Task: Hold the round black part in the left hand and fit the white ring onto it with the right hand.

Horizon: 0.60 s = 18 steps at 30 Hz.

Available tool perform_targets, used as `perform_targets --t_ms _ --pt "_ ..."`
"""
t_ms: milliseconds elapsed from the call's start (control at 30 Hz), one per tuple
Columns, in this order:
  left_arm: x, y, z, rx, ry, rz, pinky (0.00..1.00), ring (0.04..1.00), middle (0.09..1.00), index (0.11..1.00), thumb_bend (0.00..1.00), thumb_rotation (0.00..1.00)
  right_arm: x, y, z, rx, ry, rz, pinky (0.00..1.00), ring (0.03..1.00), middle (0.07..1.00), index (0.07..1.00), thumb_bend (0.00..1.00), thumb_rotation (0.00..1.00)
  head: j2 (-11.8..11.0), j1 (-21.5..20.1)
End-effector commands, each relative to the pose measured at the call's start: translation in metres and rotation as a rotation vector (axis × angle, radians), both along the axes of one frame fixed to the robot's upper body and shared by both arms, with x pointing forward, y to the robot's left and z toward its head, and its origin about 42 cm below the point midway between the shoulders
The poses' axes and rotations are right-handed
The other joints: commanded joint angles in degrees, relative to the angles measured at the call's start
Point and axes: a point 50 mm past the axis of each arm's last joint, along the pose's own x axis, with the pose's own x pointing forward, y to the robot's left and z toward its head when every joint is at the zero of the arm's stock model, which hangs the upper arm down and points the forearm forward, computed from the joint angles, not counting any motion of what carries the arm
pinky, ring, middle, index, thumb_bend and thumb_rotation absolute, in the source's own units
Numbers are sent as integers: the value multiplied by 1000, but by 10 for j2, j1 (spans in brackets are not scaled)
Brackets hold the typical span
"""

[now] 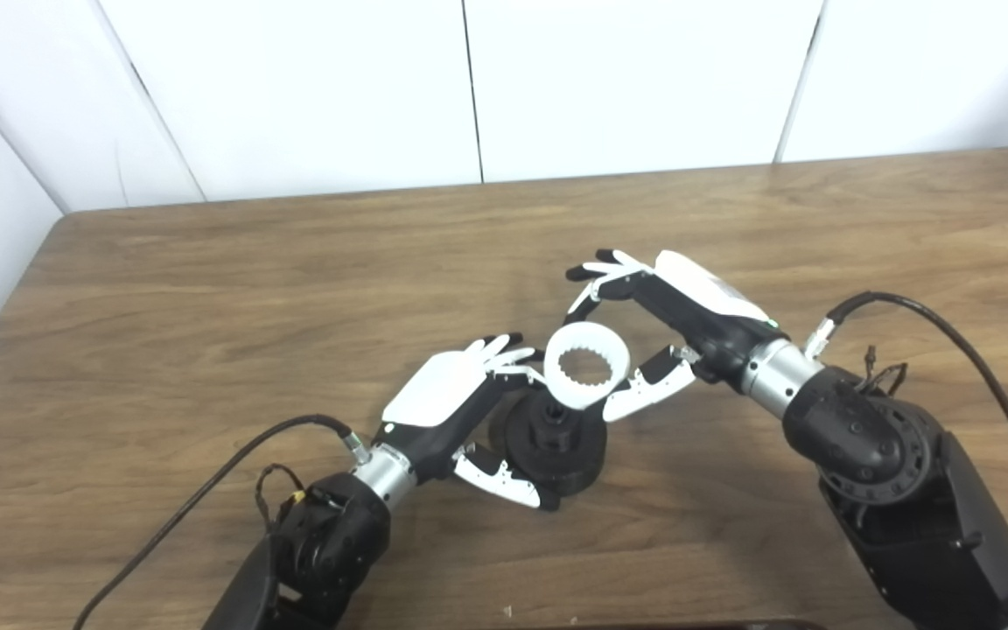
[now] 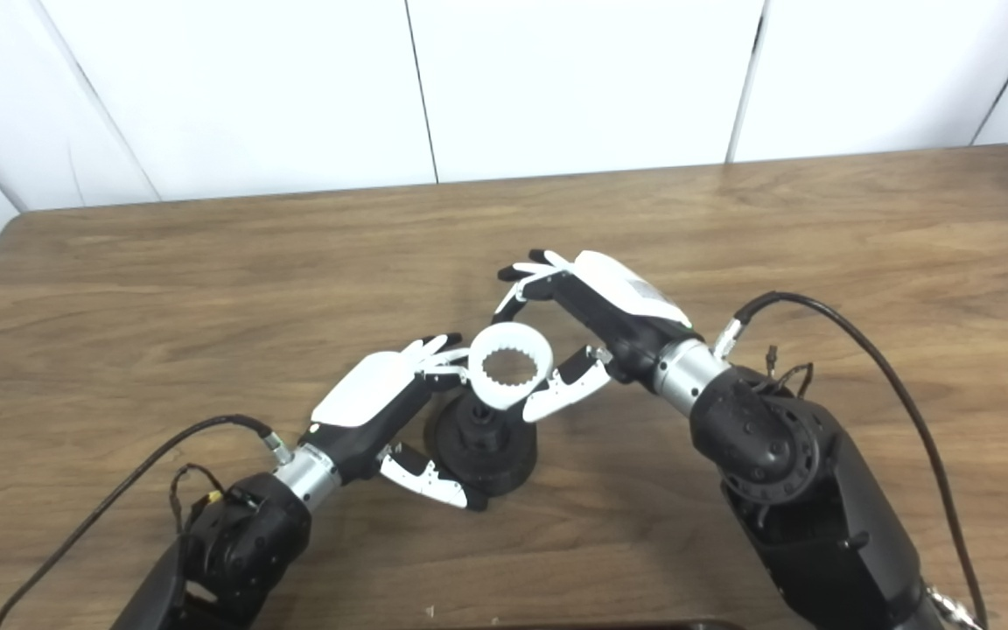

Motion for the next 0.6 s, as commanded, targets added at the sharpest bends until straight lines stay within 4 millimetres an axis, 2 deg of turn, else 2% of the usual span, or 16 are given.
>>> perform_targets --t_ms 0,567 --pt "8 2 6 27 -27 2 1000 997 916 634 902 371 -2 6 14 14 -61 17 1000 1000 897 487 525 149 0 0" --pt "8 0 8 21 -27 1 1000 996 915 639 901 390 -6 15 2 1 -34 48 1000 1000 897 487 525 153 6 1"
